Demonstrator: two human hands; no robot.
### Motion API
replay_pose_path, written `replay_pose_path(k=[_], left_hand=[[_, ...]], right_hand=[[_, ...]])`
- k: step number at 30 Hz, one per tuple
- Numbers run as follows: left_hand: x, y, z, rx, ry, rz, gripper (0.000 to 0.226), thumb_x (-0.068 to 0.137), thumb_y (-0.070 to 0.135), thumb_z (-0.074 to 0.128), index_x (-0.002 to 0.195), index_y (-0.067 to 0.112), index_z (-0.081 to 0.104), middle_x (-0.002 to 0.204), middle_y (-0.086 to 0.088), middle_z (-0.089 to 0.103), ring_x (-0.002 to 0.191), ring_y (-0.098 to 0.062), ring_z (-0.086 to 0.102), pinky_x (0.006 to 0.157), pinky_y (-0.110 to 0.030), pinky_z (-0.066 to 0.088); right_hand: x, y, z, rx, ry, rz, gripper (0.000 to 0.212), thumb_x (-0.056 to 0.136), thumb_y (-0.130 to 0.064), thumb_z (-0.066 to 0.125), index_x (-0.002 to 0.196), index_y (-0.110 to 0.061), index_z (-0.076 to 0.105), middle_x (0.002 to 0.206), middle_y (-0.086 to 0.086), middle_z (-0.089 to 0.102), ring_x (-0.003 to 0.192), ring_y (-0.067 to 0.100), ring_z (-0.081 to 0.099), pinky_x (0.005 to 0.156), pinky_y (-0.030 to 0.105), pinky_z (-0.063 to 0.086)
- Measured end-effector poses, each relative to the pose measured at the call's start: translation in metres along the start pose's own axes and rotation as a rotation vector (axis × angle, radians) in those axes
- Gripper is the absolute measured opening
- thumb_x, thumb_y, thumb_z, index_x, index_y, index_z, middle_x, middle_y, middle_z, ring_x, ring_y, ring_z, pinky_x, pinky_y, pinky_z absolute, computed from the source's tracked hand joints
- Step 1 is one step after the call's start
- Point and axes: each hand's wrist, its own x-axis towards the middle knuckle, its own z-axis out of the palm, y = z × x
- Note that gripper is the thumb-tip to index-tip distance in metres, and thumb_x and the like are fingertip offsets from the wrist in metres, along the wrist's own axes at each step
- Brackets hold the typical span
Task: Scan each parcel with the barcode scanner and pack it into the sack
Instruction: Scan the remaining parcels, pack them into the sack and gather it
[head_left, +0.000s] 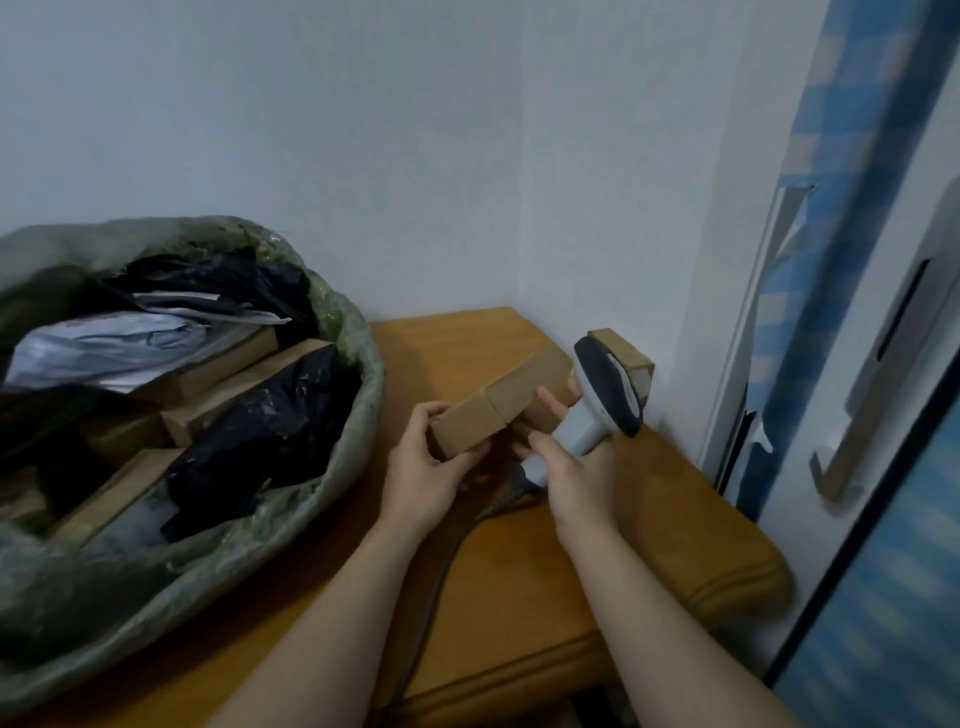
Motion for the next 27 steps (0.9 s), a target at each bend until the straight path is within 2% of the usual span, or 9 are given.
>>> replay_pose_path(k=[2, 3, 5, 7, 11, 15, 18, 22, 27], left_hand=[[-0.002, -0.001, -0.002, 0.044, 0.020, 0.027, 0.039, 0.087, 0.045, 0.080, 0.116, 0.043, 0.054, 0.103, 0.016, 0.072, 0.072, -0.011, 0.071, 0.065, -0.043, 0.061], [-0.003, -0.002, -0.004, 0.031, 0.045, 0.023, 0.035, 0.088, 0.052, 0.077, 0.114, 0.044, 0.056, 0.100, 0.017, 0.073, 0.075, -0.008, 0.071, 0.068, -0.043, 0.062], [-0.004, -0.001, -0.006, -0.026, 0.125, 0.006, 0.032, 0.089, 0.063, 0.067, 0.111, 0.040, 0.061, 0.098, 0.017, 0.074, 0.080, -0.003, 0.071, 0.072, -0.041, 0.062], [-0.005, -0.002, -0.007, -0.100, 0.145, -0.003, 0.040, 0.088, 0.067, 0.060, 0.105, 0.032, 0.063, 0.097, 0.013, 0.074, 0.080, -0.004, 0.070, 0.073, -0.041, 0.062], [-0.005, -0.007, -0.008, -0.170, 0.095, -0.035, 0.049, 0.091, 0.066, 0.058, 0.105, 0.019, 0.061, 0.097, 0.008, 0.075, 0.078, -0.012, 0.072, 0.073, -0.047, 0.062], [-0.002, -0.010, -0.007, -0.195, 0.128, -0.093, 0.041, 0.102, 0.056, 0.052, 0.108, 0.016, 0.060, 0.089, -0.001, 0.074, 0.073, -0.016, 0.072, 0.070, -0.043, 0.060], [-0.002, -0.012, -0.008, -0.222, 0.144, -0.120, 0.032, 0.107, 0.051, 0.043, 0.112, 0.023, 0.059, 0.089, -0.006, 0.074, 0.073, -0.013, 0.071, 0.062, -0.028, 0.051], [-0.001, -0.013, -0.009, -0.226, 0.176, -0.129, 0.034, 0.107, 0.052, 0.042, 0.119, 0.022, 0.056, 0.090, -0.007, 0.074, 0.075, -0.014, 0.072, 0.060, -0.022, 0.050], [-0.001, -0.011, -0.009, -0.239, 0.183, -0.116, 0.035, 0.107, 0.050, 0.046, 0.124, 0.020, 0.053, 0.089, -0.009, 0.075, 0.071, -0.010, 0.072, 0.053, -0.015, 0.050]], right_hand=[[-0.003, 0.000, 0.004, 0.002, 0.008, -0.004, 0.066, 0.091, 0.013, 0.065, 0.093, -0.052, 0.075, 0.126, -0.007, 0.070, 0.098, 0.027, 0.076, 0.080, 0.041, 0.063], [-0.005, 0.000, 0.006, 0.000, 0.016, -0.004, 0.062, 0.090, 0.013, 0.067, 0.097, -0.049, 0.073, 0.128, -0.004, 0.069, 0.095, 0.029, 0.077, 0.079, 0.042, 0.064], [-0.008, 0.000, 0.007, 0.004, 0.023, 0.011, 0.056, 0.087, 0.010, 0.071, 0.106, -0.042, 0.065, 0.129, -0.001, 0.070, 0.092, 0.031, 0.077, 0.076, 0.040, 0.063], [-0.009, -0.001, 0.009, -0.012, 0.007, 0.034, 0.051, 0.088, 0.009, 0.069, 0.107, -0.038, 0.064, 0.121, -0.002, 0.074, 0.087, 0.029, 0.076, 0.071, 0.036, 0.061], [-0.003, -0.006, 0.015, -0.051, -0.016, 0.080, 0.027, 0.091, 0.008, 0.066, 0.105, -0.015, 0.072, 0.097, 0.000, 0.078, 0.067, 0.018, 0.066, 0.059, 0.028, 0.054], [0.002, -0.011, 0.017, -0.078, -0.067, 0.115, 0.003, 0.091, 0.002, 0.068, 0.094, -0.001, 0.068, 0.070, 0.008, 0.063, 0.053, 0.016, 0.052, 0.052, 0.031, 0.046], [0.006, -0.020, 0.014, -0.054, -0.126, 0.198, 0.003, 0.093, -0.004, 0.066, 0.094, -0.004, 0.063, 0.068, 0.012, 0.057, 0.048, 0.017, 0.045, 0.048, 0.030, 0.038], [0.011, -0.029, 0.011, -0.107, -0.211, 0.309, 0.021, 0.097, -0.009, 0.060, 0.117, -0.004, 0.064, 0.062, 0.008, 0.052, 0.045, 0.016, 0.040, 0.043, 0.025, 0.034], [0.015, -0.043, 0.004, -0.189, -0.292, 0.390, 0.017, 0.094, -0.003, 0.054, 0.110, -0.003, 0.061, 0.061, 0.006, 0.051, 0.045, 0.014, 0.038, 0.041, 0.025, 0.032]])
